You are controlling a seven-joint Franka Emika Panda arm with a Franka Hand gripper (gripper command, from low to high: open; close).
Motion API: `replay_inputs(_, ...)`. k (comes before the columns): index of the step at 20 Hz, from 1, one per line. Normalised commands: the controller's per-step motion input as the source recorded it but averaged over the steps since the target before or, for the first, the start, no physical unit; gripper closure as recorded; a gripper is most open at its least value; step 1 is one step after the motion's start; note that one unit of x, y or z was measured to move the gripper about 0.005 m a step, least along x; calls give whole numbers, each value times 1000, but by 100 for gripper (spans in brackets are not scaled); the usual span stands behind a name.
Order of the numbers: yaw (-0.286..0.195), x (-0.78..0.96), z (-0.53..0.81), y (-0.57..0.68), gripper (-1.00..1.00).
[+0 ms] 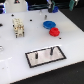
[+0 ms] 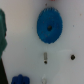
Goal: Insert the blue gear onto the right peg, followed by the red gear
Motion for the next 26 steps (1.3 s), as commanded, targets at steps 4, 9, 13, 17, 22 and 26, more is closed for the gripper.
replay_inputs(4, 0, -367, -582, -13, -100)
replay_inputs(9, 0, -364, -575, -14, -100)
replay_inputs(13, 0, -329, -524, -24, -100)
replay_inputs(17, 0, -355, -435, -36, -100)
replay_inputs(22, 0, -326, -329, -12, 100)
replay_inputs(26, 0, -294, -155, 4, 100)
